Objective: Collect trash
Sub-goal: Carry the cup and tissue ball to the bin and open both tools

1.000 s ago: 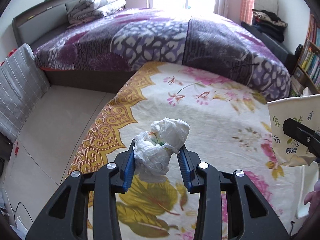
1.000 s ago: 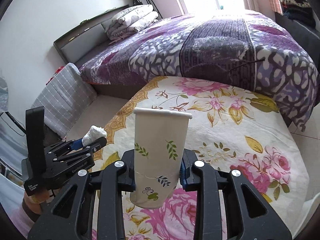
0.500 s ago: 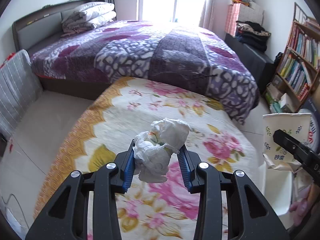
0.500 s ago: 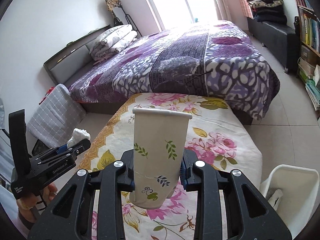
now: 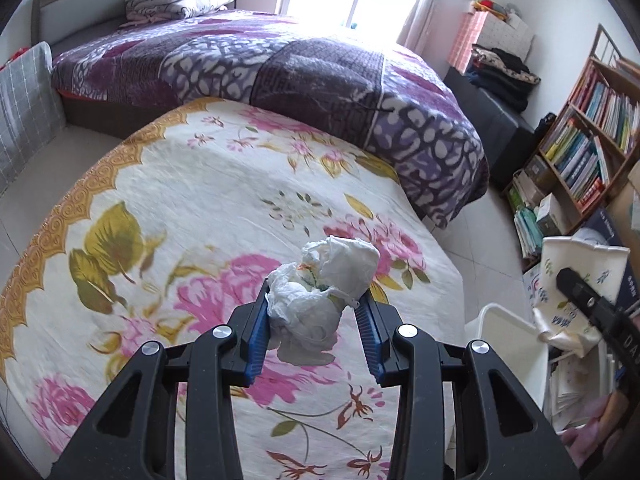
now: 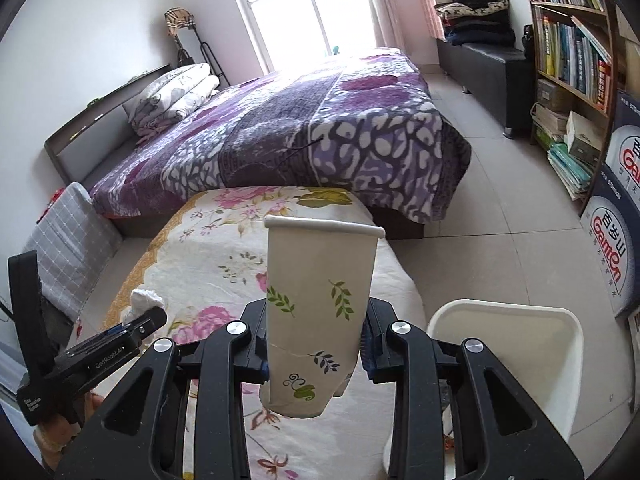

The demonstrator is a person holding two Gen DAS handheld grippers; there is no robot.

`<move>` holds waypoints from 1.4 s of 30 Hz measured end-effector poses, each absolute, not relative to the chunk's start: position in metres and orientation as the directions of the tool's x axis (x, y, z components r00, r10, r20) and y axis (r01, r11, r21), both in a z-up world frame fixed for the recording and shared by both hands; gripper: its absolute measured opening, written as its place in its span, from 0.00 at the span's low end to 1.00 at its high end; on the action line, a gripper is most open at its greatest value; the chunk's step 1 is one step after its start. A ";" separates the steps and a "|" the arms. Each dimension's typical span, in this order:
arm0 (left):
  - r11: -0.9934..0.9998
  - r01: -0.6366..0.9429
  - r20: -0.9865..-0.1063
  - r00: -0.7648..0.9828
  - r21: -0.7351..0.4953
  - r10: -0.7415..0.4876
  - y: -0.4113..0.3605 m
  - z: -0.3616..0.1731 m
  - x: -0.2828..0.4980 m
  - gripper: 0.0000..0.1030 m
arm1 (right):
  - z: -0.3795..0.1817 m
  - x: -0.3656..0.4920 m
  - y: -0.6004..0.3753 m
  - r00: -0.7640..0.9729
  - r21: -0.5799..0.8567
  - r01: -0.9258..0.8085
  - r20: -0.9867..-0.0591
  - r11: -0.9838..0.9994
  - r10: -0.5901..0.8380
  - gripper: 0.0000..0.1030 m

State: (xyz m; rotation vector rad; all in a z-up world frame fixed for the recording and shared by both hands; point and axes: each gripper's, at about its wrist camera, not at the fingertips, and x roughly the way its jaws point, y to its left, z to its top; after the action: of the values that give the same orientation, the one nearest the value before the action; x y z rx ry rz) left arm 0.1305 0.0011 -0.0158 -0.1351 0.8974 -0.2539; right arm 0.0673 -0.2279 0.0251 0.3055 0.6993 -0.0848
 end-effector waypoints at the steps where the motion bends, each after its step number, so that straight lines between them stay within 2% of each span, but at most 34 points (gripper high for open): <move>1: 0.964 0.167 -0.757 0.597 -0.207 -0.266 -0.004 -0.021 0.128 0.38 | 0.021 0.063 -0.236 0.766 0.237 0.198 -0.643 0.951 0.001 0.30; 4: 0.963 0.213 -0.769 0.584 -0.164 -0.260 -0.024 -0.032 0.123 0.38 | 0.009 0.049 -0.257 0.763 0.192 0.254 -0.642 0.948 -0.075 0.30; 7: 0.959 0.250 -0.761 0.594 -0.135 -0.262 -0.040 -0.031 0.119 0.38 | 0.000 0.043 -0.283 0.740 0.224 0.315 -0.667 0.922 -0.091 0.30; 15: 0.922 0.360 -0.722 0.599 -0.144 -0.347 -0.091 -0.014 0.104 0.39 | 0.007 0.014 -0.335 0.737 0.219 0.441 -0.641 0.870 -0.212 0.30; 24: 0.860 0.498 -0.712 0.566 -0.106 -0.415 -0.153 -0.012 0.079 0.39 | 0.005 -0.009 -0.380 0.684 0.199 0.529 -0.675 0.825 -0.276 0.33; 26: 0.846 0.523 -0.717 0.551 -0.101 -0.427 -0.164 -0.015 0.075 0.39 | 0.005 -0.011 -0.384 0.669 0.187 0.538 -0.688 0.822 -0.281 0.45; 27: 0.838 0.536 -0.721 0.540 -0.102 -0.433 -0.170 -0.017 0.073 0.39 | 0.005 -0.013 -0.385 0.662 0.178 0.549 -0.689 0.817 -0.295 0.57; 28: 0.832 0.545 -0.725 0.531 -0.104 -0.439 -0.175 -0.018 0.071 0.40 | 0.005 -0.016 -0.387 0.657 0.167 0.564 -0.684 0.808 -0.317 0.65; 31: 0.813 0.572 -0.734 0.505 -0.109 -0.454 -0.189 -0.023 0.066 0.40 | 0.006 -0.023 -0.393 0.642 0.148 0.598 -0.677 0.788 -0.360 0.68; 42: 0.751 0.647 -0.763 0.419 -0.130 -0.493 -0.239 -0.040 0.053 0.41 | 0.014 -0.060 -0.439 0.626 0.225 0.695 -0.656 0.682 -0.422 0.76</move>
State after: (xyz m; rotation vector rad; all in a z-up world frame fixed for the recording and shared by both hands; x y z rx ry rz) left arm 0.0535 -0.2394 -0.0400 0.1952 0.8845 -0.7204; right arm -0.0597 -0.4389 0.0136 0.4938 0.6055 -0.6712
